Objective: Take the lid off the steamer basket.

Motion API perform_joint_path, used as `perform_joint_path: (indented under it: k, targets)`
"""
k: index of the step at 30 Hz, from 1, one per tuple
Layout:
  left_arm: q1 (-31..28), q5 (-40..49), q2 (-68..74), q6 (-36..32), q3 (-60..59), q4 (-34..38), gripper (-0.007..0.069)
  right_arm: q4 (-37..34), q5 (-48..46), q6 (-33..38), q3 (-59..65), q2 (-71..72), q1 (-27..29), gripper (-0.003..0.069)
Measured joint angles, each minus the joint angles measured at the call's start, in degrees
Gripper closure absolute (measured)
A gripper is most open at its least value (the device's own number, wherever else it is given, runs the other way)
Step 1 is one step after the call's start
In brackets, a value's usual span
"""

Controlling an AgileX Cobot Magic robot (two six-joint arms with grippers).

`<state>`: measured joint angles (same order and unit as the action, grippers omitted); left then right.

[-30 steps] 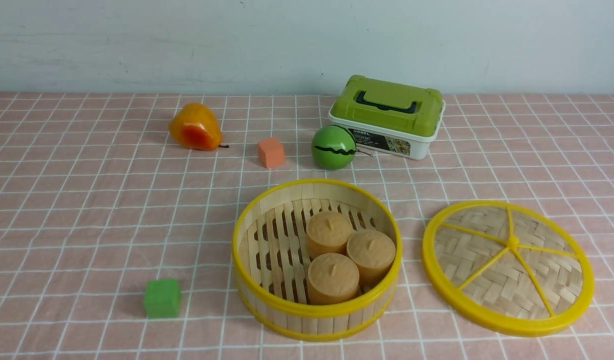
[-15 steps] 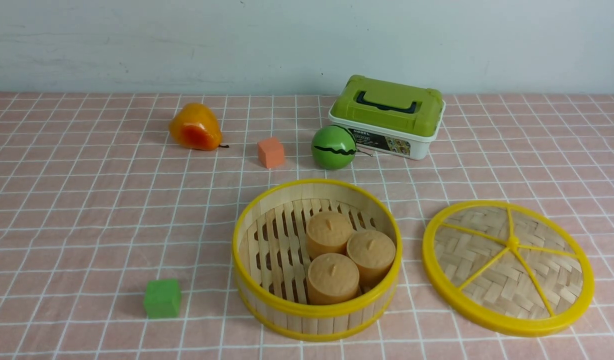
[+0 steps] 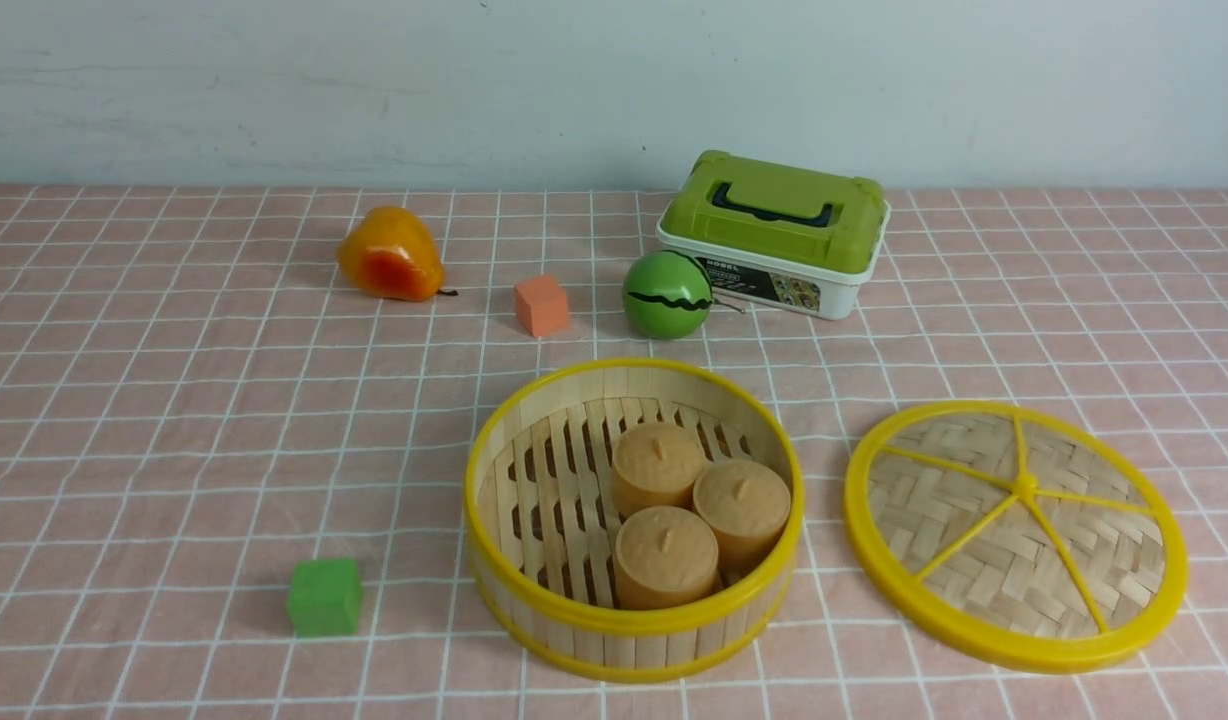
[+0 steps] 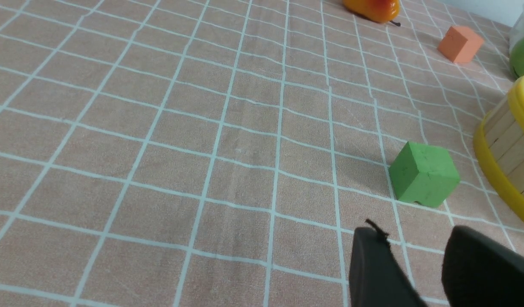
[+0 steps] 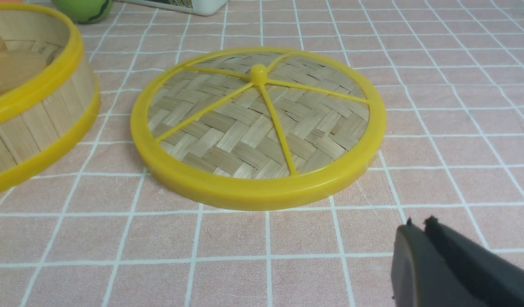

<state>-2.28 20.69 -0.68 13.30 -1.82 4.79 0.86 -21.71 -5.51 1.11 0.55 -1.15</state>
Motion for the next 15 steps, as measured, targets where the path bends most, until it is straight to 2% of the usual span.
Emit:
perform_joint_path:
  k: [15]
  targets:
    - [0.00,0.00,0.00,0.00,0.00,0.00,0.0386,0.00,0.00,0.00,0.00,0.00,0.00,0.0633]
